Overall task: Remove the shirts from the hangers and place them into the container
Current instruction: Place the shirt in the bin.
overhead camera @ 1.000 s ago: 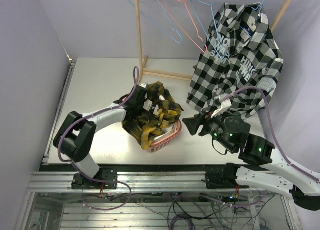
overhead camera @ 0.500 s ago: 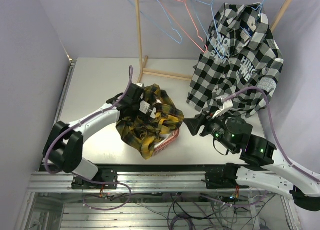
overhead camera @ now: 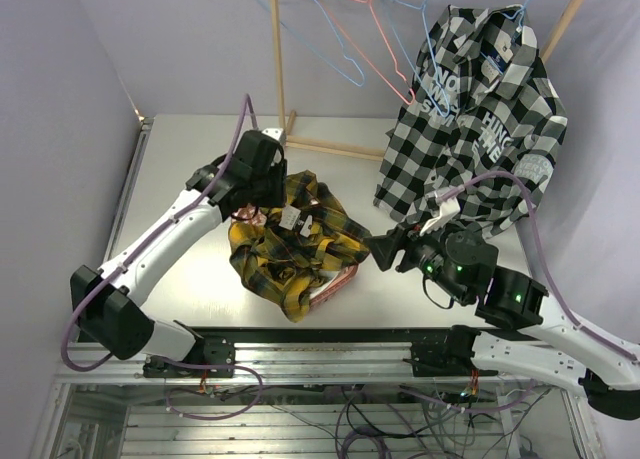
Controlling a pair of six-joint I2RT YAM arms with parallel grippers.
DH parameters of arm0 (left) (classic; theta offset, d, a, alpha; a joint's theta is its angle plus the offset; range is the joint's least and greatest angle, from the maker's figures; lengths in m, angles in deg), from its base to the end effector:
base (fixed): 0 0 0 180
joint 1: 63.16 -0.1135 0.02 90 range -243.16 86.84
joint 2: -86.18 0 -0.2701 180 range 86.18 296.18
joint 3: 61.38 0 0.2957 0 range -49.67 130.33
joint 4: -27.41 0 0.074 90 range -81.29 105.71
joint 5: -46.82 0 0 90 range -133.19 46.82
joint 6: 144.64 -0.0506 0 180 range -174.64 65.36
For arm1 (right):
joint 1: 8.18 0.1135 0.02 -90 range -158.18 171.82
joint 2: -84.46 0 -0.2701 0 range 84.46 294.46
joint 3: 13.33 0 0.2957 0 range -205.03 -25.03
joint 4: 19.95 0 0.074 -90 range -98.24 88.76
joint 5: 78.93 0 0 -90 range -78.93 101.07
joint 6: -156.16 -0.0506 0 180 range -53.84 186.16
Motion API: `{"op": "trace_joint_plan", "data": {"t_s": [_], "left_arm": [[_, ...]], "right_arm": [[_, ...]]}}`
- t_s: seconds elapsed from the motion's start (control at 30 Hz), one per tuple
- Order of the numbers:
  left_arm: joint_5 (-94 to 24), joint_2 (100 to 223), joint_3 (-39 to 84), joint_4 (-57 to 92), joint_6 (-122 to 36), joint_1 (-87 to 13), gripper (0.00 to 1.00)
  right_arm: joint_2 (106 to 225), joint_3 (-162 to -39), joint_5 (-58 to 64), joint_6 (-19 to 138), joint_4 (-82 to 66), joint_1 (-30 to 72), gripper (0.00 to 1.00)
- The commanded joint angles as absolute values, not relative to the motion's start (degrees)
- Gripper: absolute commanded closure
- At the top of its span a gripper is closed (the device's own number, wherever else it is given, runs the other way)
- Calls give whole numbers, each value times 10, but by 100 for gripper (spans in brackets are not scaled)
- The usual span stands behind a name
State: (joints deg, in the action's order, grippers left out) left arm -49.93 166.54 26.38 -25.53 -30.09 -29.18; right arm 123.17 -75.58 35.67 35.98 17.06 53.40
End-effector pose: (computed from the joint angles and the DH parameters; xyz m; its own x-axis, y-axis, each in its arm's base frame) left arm 0.2977 -0.1935 0.3292 -0.7406 0.0016 -0.6719 0.1969 0.9566 -0.2147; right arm 0.1123 0.1633 0.3726 -0.4010 0.2194 -0.8894 -0.4690 0.7848 0.4051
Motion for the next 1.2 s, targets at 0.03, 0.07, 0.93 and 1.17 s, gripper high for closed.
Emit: {"op": "trace_joint_plan", "data": {"t_s": [0.03,0.07,0.93,1.17], "left_arm": [[-562,1687,370,-307,-371,-289,52],[-574,1701,393,-311,-386,-290,52],[-396,2017,711,-406,-483,-327,37],[-397,2042,713,-415,-497,-327,32]], "right_arm": [[1218,-757,360,356,171,536,38],[1217,-758,361,356,172,536,38],[1169,-786,389,358,253,536,37],[1149,-779,389,350,257,536,37]]}}
